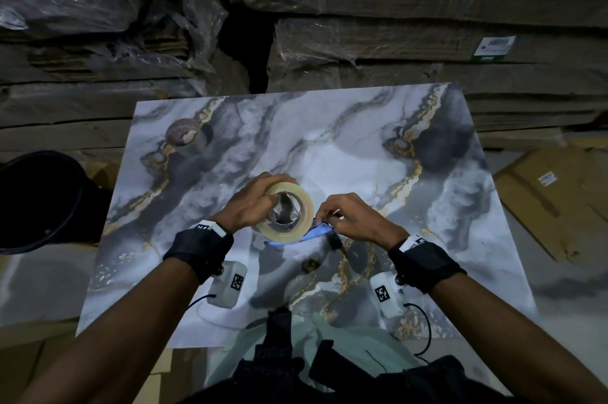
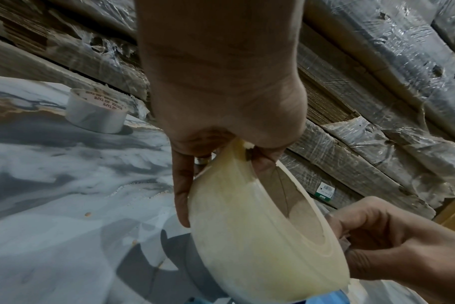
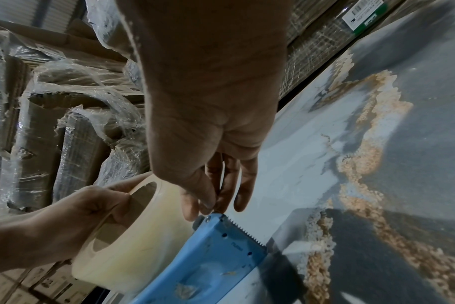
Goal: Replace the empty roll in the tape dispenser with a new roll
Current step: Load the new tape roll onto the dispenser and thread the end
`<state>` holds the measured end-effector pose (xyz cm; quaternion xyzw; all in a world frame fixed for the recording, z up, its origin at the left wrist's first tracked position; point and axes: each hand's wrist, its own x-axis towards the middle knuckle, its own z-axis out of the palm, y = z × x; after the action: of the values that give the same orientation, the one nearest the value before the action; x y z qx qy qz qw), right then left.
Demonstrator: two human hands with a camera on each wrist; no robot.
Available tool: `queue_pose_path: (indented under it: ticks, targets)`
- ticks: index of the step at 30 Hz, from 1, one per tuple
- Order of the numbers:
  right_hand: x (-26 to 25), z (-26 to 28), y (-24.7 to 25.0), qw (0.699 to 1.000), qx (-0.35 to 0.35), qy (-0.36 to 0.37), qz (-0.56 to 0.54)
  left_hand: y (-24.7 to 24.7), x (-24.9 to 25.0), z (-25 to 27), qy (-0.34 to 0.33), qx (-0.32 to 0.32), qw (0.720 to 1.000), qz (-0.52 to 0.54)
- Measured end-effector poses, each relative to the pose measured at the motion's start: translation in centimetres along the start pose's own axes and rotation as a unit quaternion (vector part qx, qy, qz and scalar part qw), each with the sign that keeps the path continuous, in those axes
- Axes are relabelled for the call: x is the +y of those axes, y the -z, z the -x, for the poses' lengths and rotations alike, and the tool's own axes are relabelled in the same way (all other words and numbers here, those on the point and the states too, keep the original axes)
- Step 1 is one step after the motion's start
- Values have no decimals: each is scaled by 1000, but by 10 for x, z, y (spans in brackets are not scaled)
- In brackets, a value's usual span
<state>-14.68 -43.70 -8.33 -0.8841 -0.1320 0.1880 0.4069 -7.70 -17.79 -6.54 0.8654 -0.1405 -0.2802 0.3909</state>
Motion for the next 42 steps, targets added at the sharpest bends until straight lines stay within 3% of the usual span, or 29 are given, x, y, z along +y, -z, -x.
queue_pose_path:
  ticks: [10,18,29,42]
  targets:
    - [0,-5,2,999,7,-26,-35,1,-3,-10,35,-5,999,38]
    - [5,-4,2,993,5,-59,-102,-1,3,-9,22,-23,997,74]
    - [3,-6,1,994,14,-55,-93,0,0,-14,36,1,996,76]
    - [5,-4,-3,995,46,-13,-90,-1,8,-14,34,-42,994,90]
